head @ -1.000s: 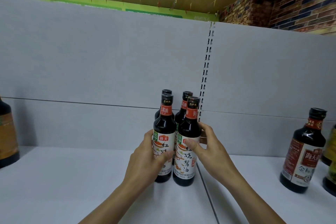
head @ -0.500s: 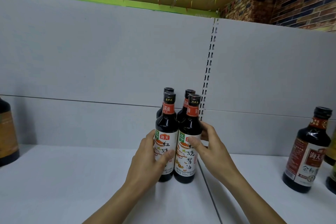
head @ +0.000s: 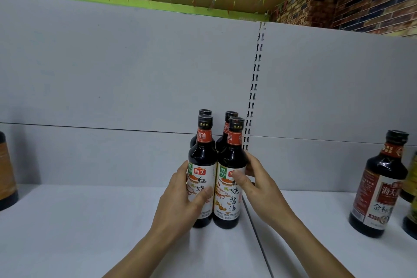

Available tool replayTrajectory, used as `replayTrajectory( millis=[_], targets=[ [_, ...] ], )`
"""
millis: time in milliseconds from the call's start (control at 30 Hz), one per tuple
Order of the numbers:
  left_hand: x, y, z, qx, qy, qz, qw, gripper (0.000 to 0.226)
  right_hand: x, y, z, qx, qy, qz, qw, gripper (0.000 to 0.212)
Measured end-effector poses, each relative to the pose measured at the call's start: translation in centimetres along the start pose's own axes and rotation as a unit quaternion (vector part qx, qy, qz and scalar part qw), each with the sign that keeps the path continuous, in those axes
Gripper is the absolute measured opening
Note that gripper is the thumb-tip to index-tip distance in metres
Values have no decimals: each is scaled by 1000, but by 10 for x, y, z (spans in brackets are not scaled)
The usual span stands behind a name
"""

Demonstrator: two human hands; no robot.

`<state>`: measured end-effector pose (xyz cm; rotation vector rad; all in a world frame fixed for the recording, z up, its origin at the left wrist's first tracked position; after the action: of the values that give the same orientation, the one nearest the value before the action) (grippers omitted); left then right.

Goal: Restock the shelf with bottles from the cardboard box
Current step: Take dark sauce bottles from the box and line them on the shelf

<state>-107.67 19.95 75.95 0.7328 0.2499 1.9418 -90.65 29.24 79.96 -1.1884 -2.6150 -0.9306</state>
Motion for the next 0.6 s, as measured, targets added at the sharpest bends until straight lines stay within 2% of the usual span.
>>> replayTrajectory(
  millis=[600],
  targets=[
    [-5,2,4,-3,8,-3,1000,71,-3,1,0,1,-4,15,1000,56]
  ],
)
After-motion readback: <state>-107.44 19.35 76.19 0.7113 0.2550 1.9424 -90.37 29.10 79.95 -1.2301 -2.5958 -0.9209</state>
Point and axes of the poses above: each hand's wrist, its own x-axis towards the middle knuckle, its own y-axis out of the back of the hand, z = x × y, the point moved 10 cm from there along x, towards the middle knuckle, and after that the axes turned 12 degrees about -z, right-handed, at the moved point
